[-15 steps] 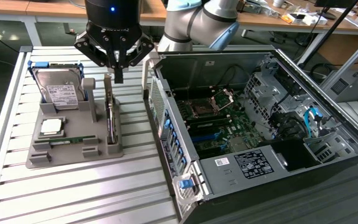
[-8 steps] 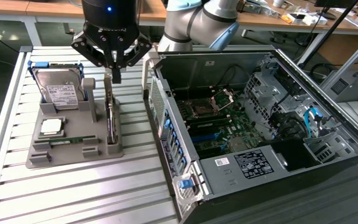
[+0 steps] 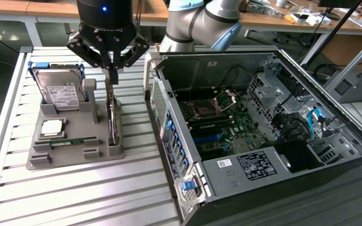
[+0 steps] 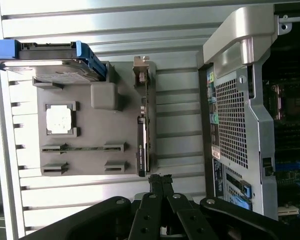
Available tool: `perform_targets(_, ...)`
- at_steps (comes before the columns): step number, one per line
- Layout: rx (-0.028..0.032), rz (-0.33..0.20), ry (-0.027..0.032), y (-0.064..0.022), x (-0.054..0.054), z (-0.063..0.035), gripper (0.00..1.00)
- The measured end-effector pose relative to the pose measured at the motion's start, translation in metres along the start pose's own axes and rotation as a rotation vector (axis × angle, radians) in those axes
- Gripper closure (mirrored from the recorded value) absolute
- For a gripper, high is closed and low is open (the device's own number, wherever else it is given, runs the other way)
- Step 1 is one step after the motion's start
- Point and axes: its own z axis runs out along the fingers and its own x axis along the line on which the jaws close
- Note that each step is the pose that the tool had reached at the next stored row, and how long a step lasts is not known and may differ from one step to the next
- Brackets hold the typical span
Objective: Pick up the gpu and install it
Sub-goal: 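Reach for the gpu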
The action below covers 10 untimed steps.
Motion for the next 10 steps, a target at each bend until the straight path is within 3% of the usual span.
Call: perform_targets(10, 0.0, 0.0, 0.0001, -0.0007, 0.0094, -0.0003, 0.89)
